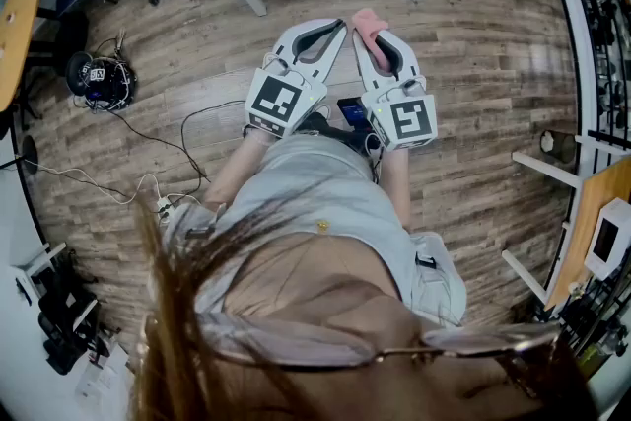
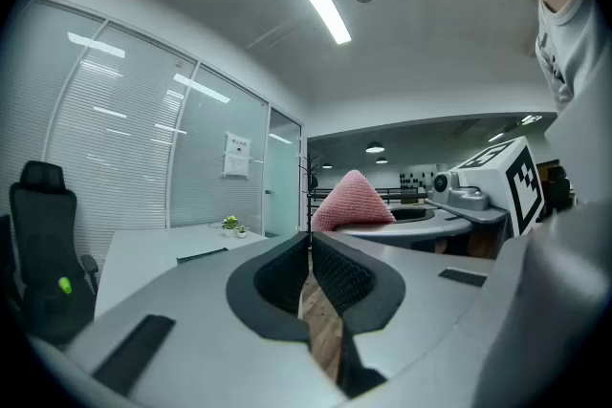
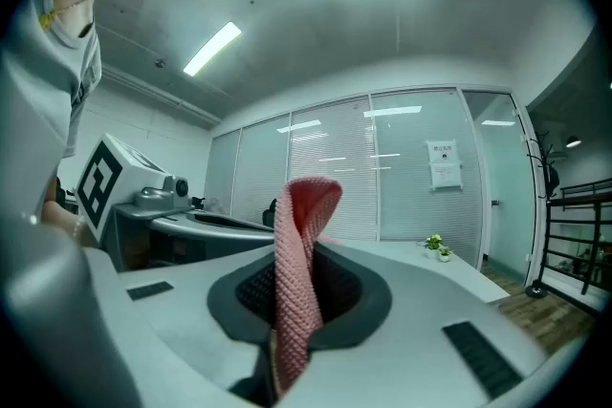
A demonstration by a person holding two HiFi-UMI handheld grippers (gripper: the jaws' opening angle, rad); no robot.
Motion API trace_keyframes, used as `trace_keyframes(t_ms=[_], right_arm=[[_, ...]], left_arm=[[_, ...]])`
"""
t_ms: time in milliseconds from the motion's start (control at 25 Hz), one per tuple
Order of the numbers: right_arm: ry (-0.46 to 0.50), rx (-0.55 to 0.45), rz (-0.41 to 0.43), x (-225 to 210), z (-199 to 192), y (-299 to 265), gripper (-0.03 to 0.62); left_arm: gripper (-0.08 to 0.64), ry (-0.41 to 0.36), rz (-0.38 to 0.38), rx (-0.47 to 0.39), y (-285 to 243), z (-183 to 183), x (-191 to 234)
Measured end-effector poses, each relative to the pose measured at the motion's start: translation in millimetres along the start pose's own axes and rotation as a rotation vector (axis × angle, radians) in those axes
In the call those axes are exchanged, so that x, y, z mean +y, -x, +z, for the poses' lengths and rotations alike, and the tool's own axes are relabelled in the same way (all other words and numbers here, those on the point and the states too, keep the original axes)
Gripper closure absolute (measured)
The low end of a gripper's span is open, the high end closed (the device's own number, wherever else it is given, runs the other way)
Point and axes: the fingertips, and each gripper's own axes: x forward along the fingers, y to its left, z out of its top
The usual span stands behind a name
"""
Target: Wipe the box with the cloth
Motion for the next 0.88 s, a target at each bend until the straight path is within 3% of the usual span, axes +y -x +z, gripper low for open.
trace_keyframes(t_ms=[240, 520, 880], right_arm=[[-0.044, -0.045, -0.022, -11, 4, 2, 0.552], [-0.041, -0.027, -0.035, -29, -4, -16, 0.552], [-0.031, -0.011, -0.063, -75, -6, -72, 0.552]], left_arm=[[0.523, 0.0, -0.005, -0.002, -8, 2, -2], [0.523, 0.009, -0.02, -0.002, -29, -1, 13], [0.523, 0.014, -0.045, -0.015, -82, 3, 64]])
